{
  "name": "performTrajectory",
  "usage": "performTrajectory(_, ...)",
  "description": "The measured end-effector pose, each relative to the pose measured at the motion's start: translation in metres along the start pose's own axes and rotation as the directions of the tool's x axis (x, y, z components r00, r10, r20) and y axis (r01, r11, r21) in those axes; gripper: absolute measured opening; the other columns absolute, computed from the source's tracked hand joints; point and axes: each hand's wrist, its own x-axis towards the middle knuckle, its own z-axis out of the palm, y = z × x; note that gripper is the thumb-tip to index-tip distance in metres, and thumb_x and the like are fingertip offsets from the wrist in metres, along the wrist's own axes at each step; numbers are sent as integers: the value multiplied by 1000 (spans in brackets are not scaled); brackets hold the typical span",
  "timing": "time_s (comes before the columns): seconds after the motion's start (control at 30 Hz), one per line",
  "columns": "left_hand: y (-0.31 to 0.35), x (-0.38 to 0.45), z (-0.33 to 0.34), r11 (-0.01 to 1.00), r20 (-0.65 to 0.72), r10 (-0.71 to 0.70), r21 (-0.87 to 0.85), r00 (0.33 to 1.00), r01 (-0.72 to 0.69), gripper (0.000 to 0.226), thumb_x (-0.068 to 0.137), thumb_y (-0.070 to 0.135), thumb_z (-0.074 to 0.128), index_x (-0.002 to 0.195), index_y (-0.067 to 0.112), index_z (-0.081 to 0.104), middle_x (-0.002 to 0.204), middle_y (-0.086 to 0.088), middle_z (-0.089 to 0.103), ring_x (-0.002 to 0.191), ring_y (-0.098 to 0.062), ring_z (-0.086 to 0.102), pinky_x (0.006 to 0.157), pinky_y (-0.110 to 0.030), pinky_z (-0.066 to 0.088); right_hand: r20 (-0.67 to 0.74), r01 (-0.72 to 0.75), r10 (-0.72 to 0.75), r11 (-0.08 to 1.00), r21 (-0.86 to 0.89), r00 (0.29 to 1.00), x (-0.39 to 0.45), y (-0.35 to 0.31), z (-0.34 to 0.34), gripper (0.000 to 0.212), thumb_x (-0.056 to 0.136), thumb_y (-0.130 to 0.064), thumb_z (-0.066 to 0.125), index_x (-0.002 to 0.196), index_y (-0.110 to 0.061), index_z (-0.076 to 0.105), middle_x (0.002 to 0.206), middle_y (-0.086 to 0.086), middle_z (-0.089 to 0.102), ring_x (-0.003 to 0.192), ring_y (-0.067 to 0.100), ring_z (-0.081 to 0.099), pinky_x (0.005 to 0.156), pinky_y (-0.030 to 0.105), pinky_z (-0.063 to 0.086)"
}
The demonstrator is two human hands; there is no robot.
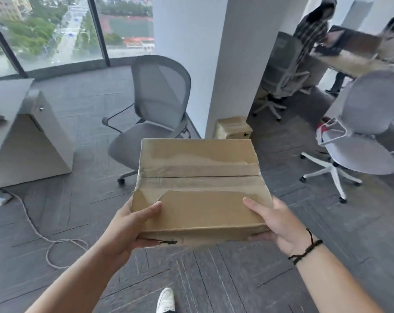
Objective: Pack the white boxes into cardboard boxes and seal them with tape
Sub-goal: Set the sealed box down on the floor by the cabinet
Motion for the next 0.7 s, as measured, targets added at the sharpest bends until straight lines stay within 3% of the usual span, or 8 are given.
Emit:
performTrajectory(0.07, 22, 35, 21, 1000, 63, -6, 22, 998, 5, 32, 88, 29, 75, 118, 35, 66, 106, 1, 76, 99, -27, 72, 80, -59, 60, -54, -9, 11, 1000, 25, 998, 22, -18, -13, 37, 82, -31, 82, 113, -20, 66, 103, 7, 76, 89, 30, 74, 71, 63, 61)
performTrajectory(0.17, 52, 82, 51, 998, 149, -1, 57, 989, -8, 31, 89, 29, 74, 118, 37, 66, 108, 3, 76, 101, -25, 71, 80, -55, 61, -103, -16, 24, 997, 74, 994, 54, -39, -29, 34, 85, -28, 79, 114, -19, 64, 102, 8, 76, 84, 28, 74, 78, 63, 59)
performTrajectory(0.4, 93, 178, 128, 985, 232, -22, 174, 973, -19, 32, 89, 30, 73, 119, 38, 65, 102, 10, 76, 102, -20, 70, 82, -58, 60, -183, -25, 55, 986, 162, 982, 138, -58, -72, 56, 68, -37, 80, 119, -19, 64, 110, 11, 75, 98, 38, 73, 81, 68, 56)
performTrajectory(0.57, 105, 246, 204, 972, 258, -47, 234, 965, -15, 31, 89, 30, 75, 117, 40, 64, 99, 10, 77, 99, -20, 72, 82, -56, 61, -185, -57, 95, 978, 201, 978, 223, -66, -130, 56, 69, -37, 81, 118, -17, 64, 113, 14, 74, 101, 40, 71, 81, 71, 55)
performTrajectory(0.7, 117, 293, 283, 962, 275, -80, 272, 958, 3, 46, 72, 43, 79, 115, 42, 64, 104, 7, 76, 99, -21, 73, 82, -55, 61, -177, -86, 125, 973, 214, 976, 298, -82, -193, 49, 76, -35, 80, 118, -16, 64, 114, 16, 72, 104, 39, 70, 79, 69, 56)
